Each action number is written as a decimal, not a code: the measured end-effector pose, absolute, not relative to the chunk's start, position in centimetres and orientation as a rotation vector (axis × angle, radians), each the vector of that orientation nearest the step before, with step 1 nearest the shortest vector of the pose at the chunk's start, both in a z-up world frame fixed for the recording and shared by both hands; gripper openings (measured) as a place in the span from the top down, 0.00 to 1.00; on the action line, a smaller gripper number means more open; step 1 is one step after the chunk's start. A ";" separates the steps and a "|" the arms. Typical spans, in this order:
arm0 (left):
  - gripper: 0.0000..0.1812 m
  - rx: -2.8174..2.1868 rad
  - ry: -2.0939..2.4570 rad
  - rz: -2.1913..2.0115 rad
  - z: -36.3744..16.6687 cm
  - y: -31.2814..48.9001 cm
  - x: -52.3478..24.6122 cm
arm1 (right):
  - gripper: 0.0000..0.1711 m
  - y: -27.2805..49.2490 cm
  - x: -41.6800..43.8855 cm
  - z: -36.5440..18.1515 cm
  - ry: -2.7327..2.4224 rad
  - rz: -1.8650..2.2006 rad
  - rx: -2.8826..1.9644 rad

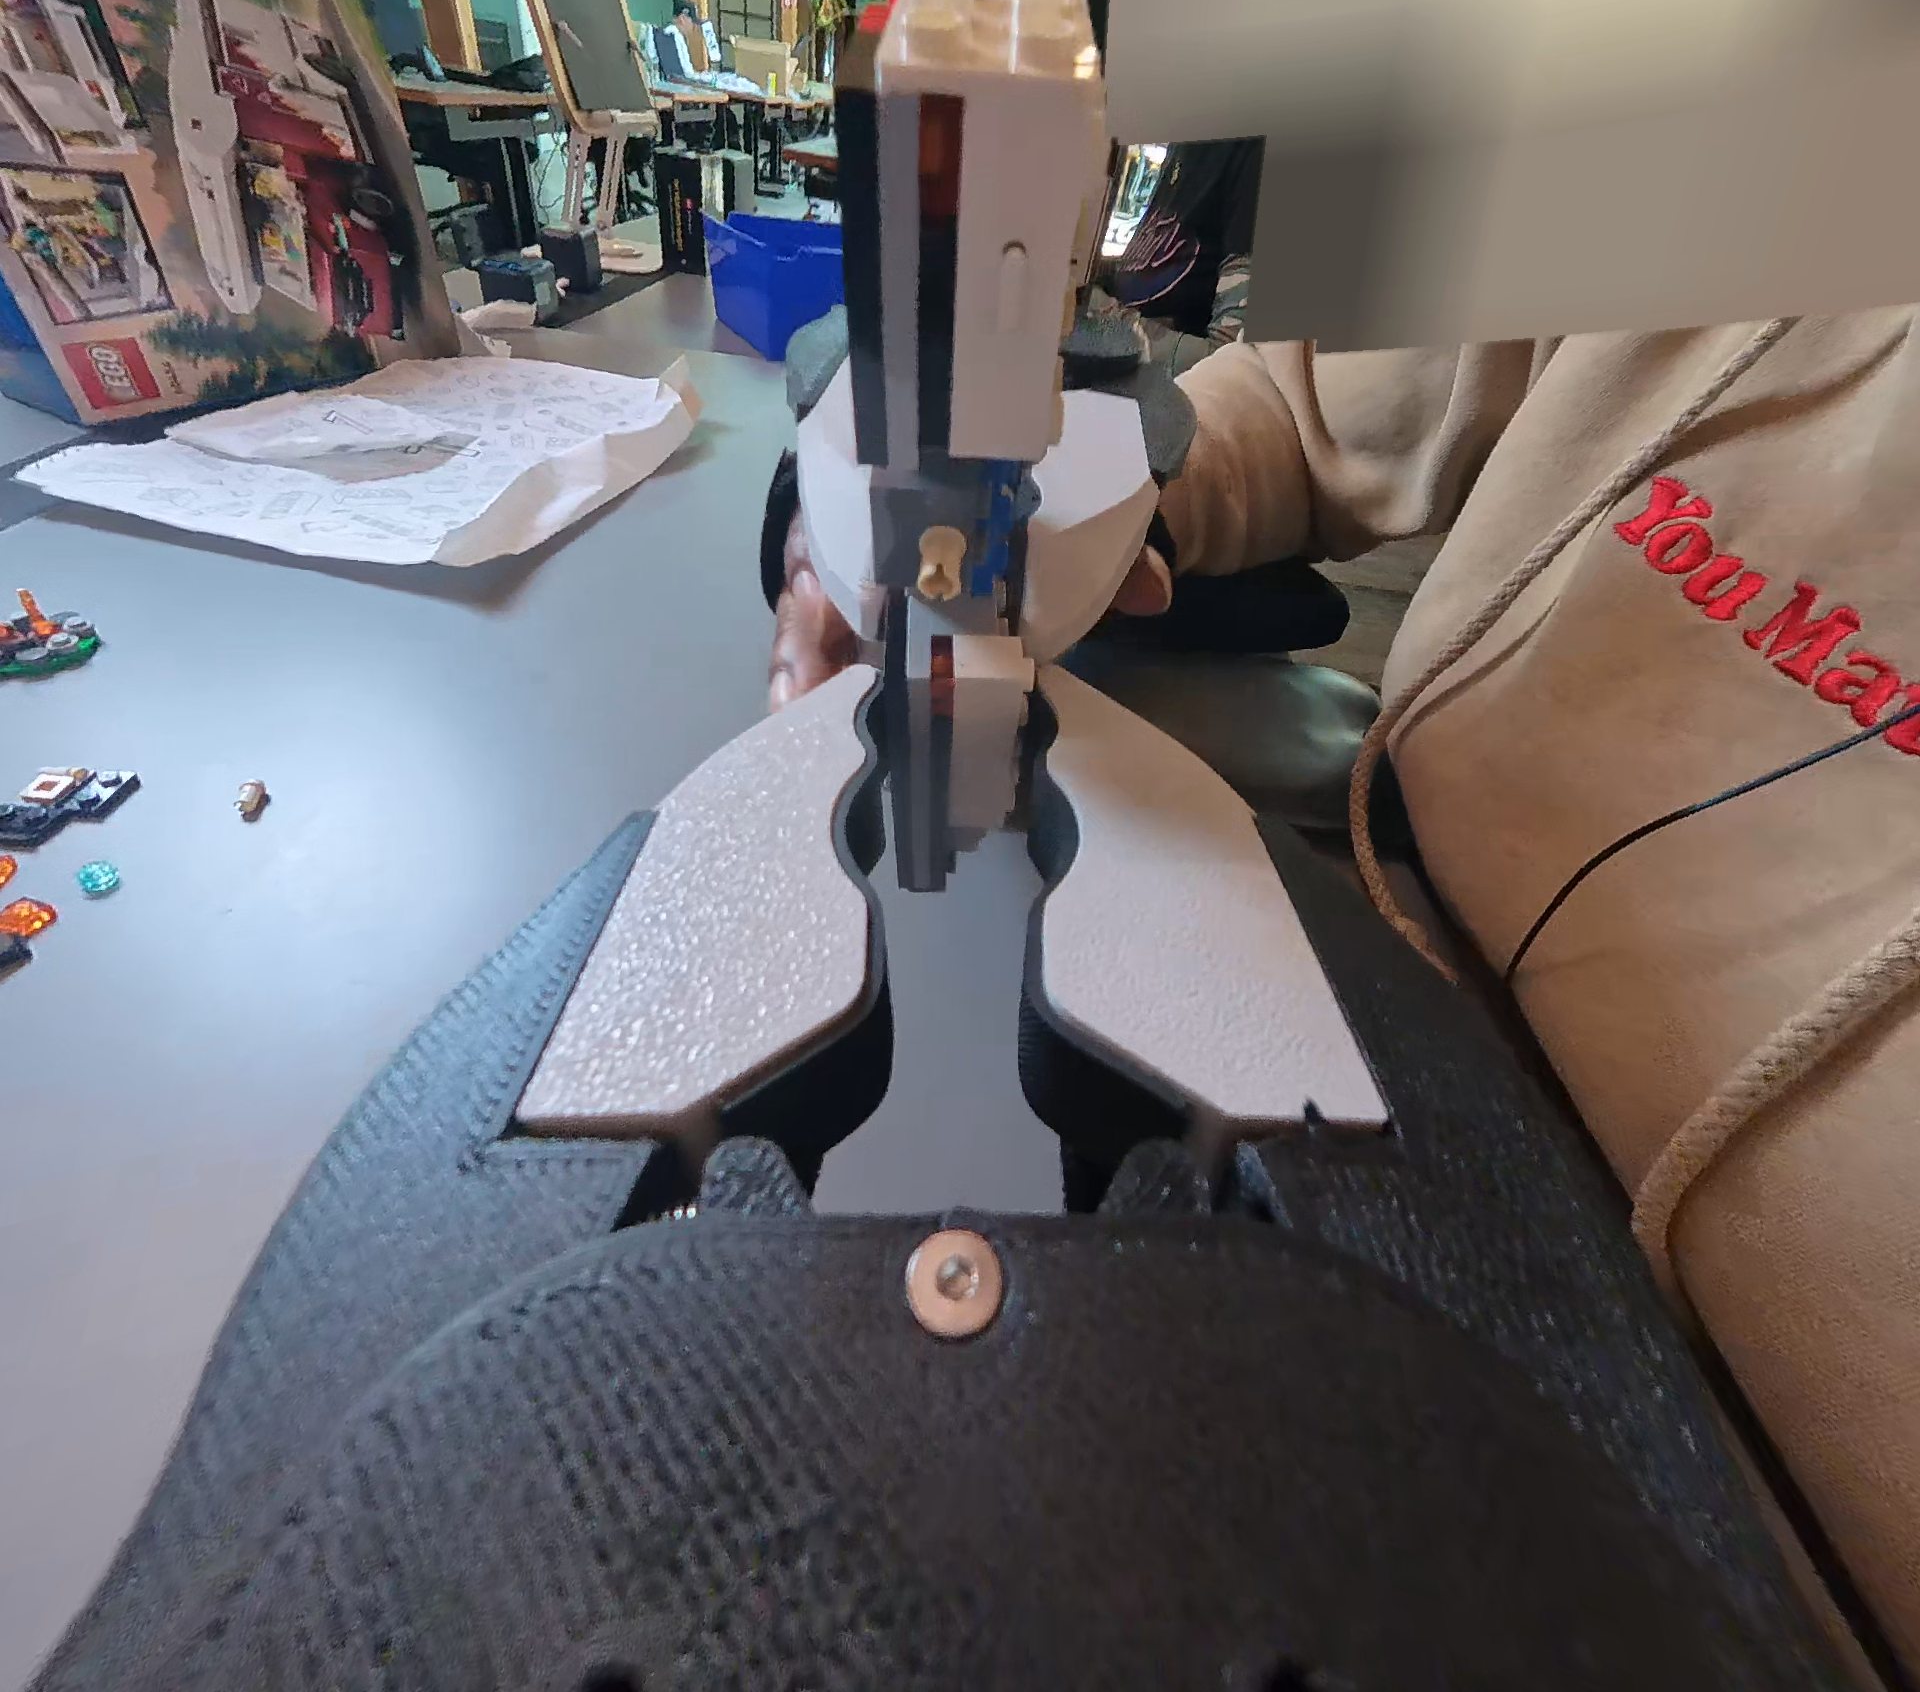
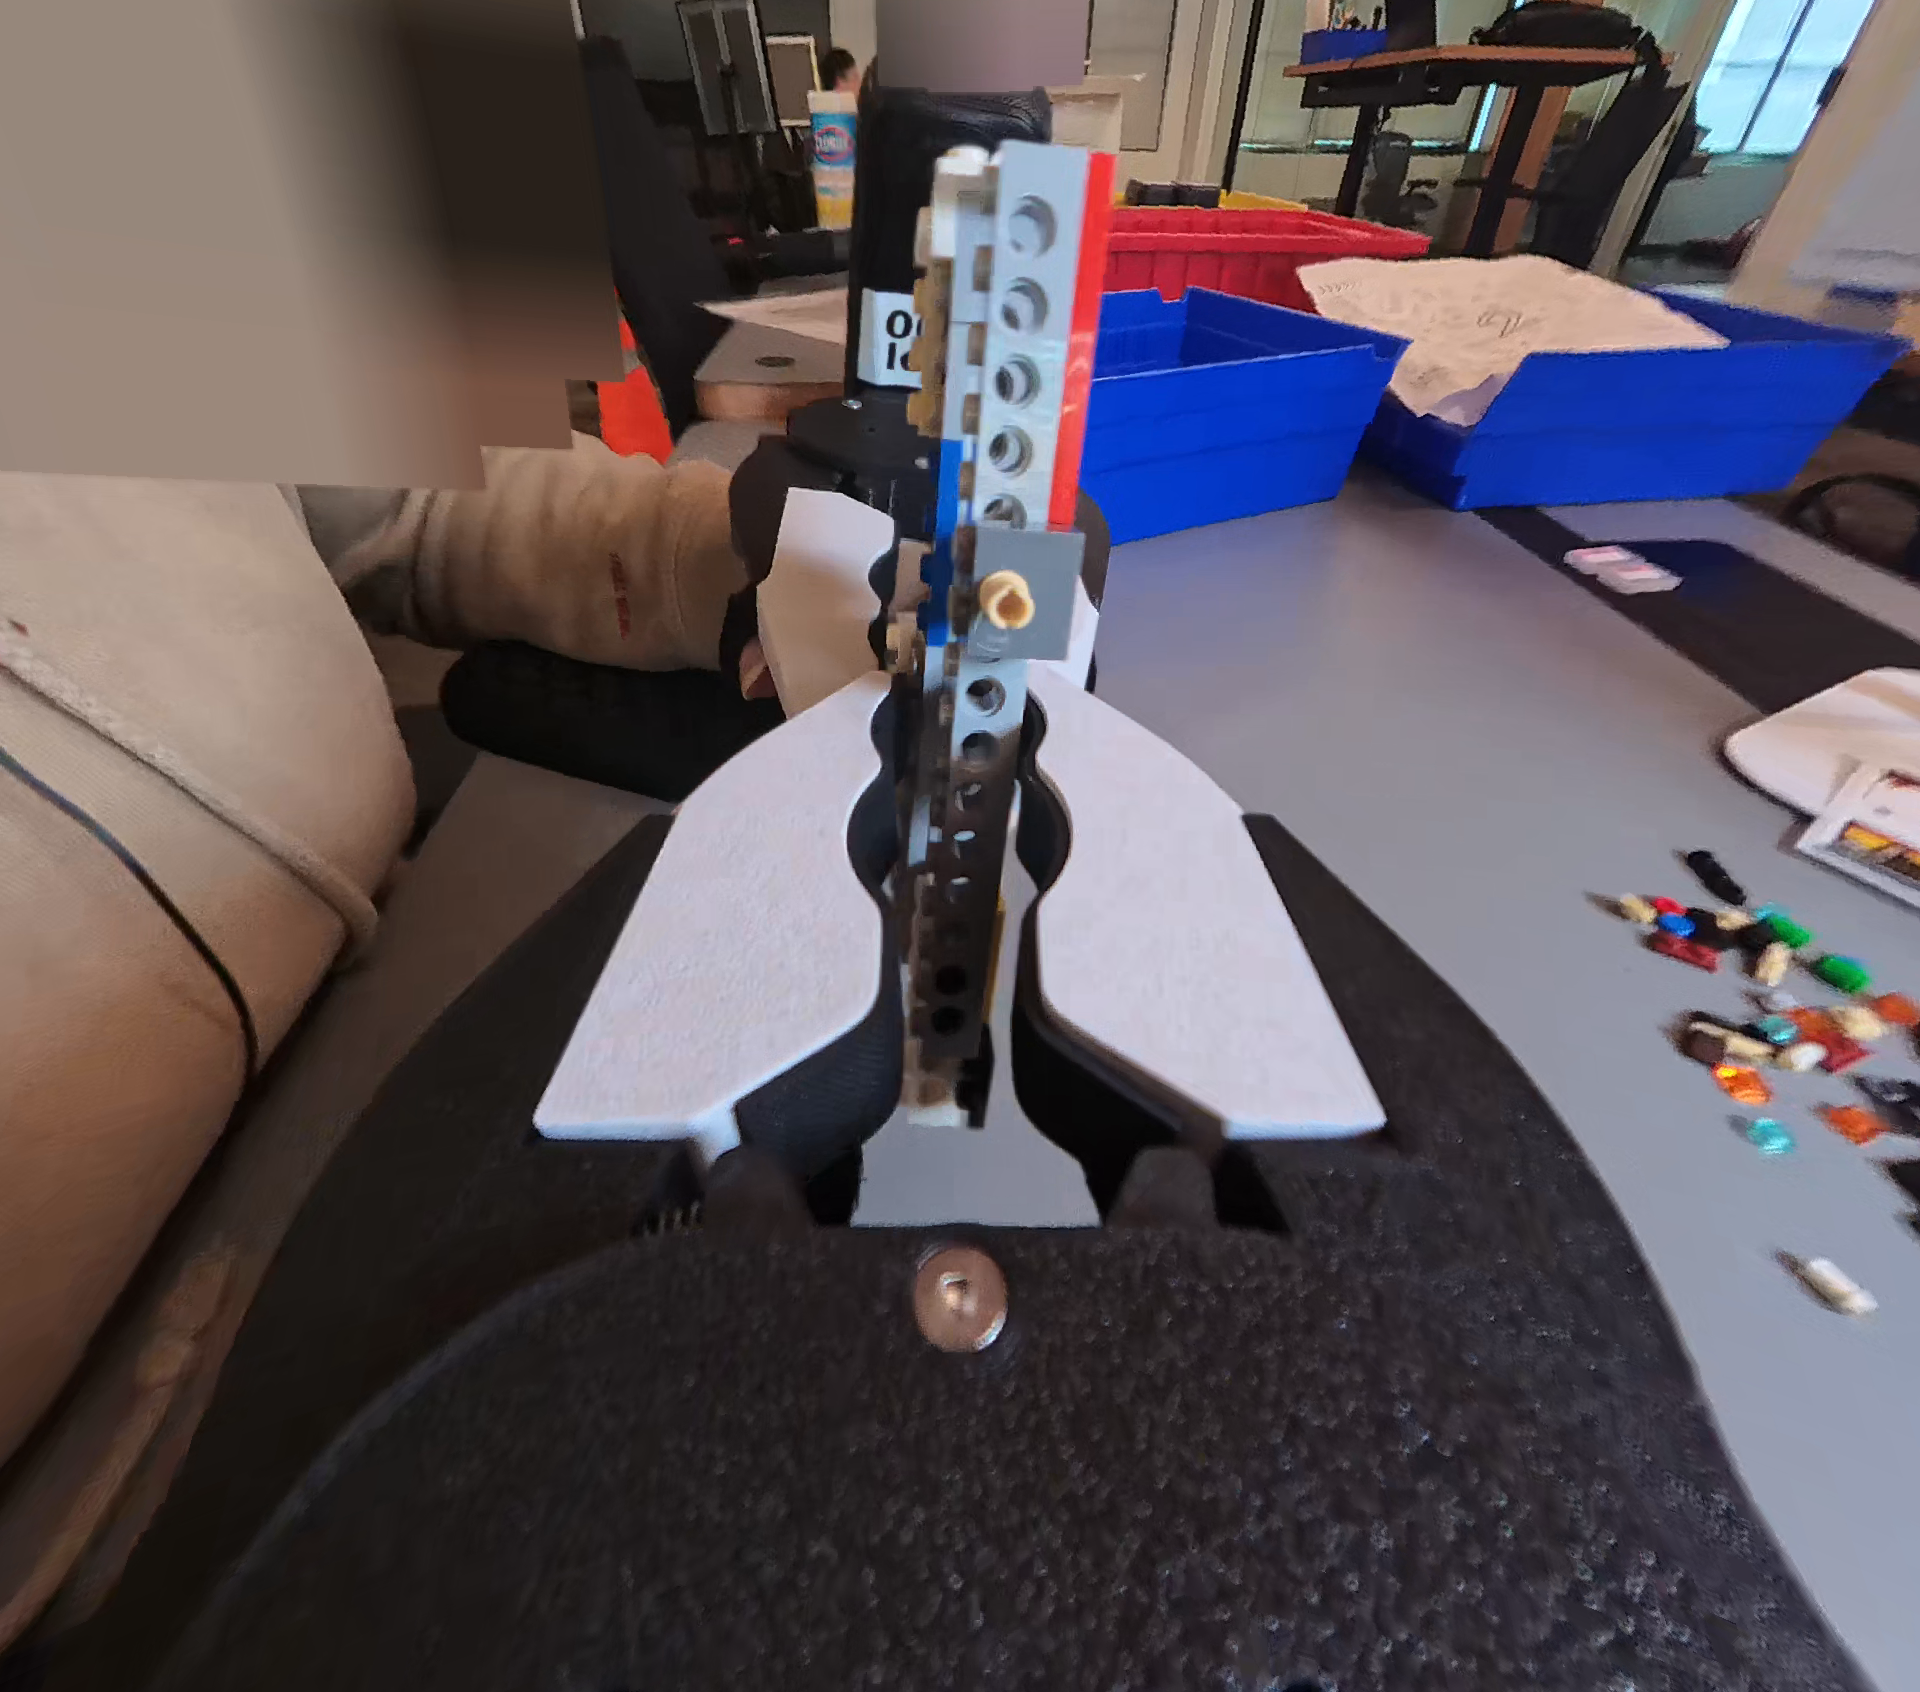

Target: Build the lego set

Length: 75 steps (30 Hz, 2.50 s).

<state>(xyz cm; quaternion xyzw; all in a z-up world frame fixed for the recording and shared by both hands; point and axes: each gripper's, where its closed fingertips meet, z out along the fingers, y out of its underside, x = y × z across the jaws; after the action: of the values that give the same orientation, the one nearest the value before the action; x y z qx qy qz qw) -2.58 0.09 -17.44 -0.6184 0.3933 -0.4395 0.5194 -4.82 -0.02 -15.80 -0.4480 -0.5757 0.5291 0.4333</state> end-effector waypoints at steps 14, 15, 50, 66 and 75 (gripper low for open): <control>0.87 -1.305 0.935 -1.063 -15.4 -0.7 -3.1 | 0.87 -0.5 -4.2 -17.4 -1.583 1.162 -1.049; 0.87 -1.302 0.936 -1.068 -15.5 -0.8 -2.9 | 0.87 -0.7 -4.2 -17.4 -1.585 1.154 -1.045; 0.87 -1.309 0.975 -0.862 -15.8 0.0 -3.0 | 0.92 -0.5 -4.7 -17.2 -1.509 1.145 -1.074; 0.88 -1.244 0.912 -0.860 -14.1 -0.1 -3.9 | 0.90 -0.4 -5.2 -17.3 -1.490 1.157 -1.103; 0.87 -1.217 0.925 -0.874 -13.9 -0.5 -3.7 | 0.92 -0.5 -4.9 -17.1 -1.493 1.151 -1.083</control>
<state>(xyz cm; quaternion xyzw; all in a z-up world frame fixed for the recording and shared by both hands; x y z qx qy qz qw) -3.74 -0.47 -13.86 -0.5330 0.4052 -0.3826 0.6367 -4.93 -0.52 -17.06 -0.4410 -0.6079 0.4685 0.4652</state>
